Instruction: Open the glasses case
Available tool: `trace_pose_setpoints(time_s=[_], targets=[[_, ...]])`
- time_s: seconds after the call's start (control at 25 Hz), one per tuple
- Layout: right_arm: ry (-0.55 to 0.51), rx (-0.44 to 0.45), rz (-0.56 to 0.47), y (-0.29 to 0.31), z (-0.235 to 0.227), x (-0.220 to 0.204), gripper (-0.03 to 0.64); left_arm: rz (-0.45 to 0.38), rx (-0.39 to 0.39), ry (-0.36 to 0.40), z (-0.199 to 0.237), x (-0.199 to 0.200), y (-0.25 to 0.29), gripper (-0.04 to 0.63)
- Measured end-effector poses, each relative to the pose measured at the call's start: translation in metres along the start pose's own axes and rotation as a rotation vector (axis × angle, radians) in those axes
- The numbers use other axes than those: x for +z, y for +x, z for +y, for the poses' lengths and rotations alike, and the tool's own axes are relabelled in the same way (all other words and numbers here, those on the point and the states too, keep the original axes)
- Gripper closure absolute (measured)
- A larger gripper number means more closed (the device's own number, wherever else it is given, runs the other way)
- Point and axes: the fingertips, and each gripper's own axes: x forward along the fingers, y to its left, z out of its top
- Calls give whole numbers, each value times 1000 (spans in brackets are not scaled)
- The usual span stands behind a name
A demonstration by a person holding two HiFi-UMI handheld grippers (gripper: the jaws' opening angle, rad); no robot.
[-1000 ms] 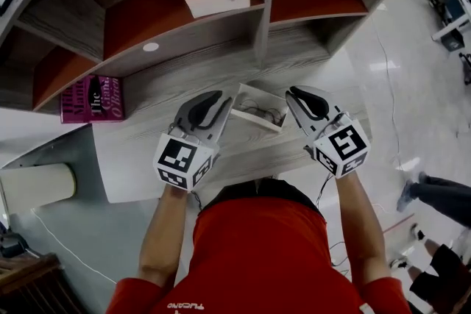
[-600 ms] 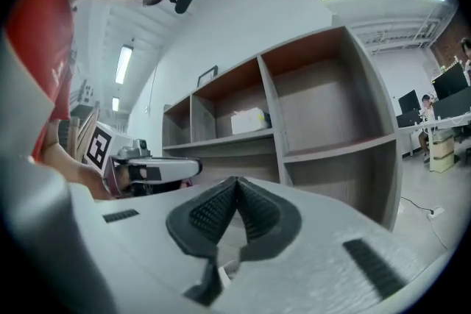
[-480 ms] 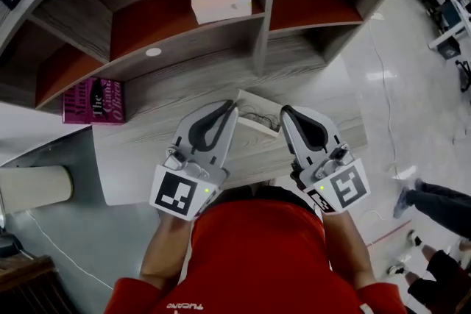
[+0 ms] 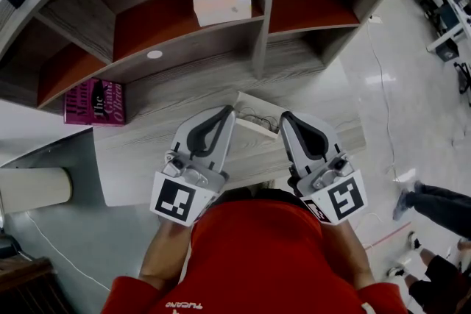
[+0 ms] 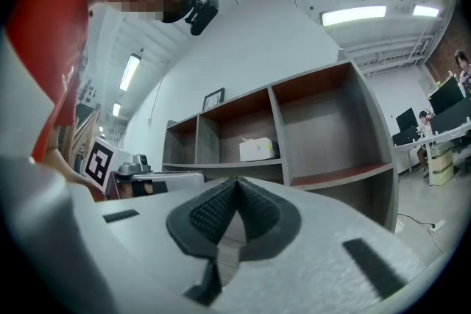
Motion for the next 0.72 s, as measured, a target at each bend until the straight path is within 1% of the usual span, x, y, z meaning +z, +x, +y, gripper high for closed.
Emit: trace_pose_setpoints(time_s=[0.24, 0.72], targets=[[-11, 2, 1, -3, 4, -1, 614, -4, -6, 9, -3, 2, -2, 588], [-14, -19, 7, -7, -4, 0, 614, -7, -6, 5, -1, 2, -3, 588]])
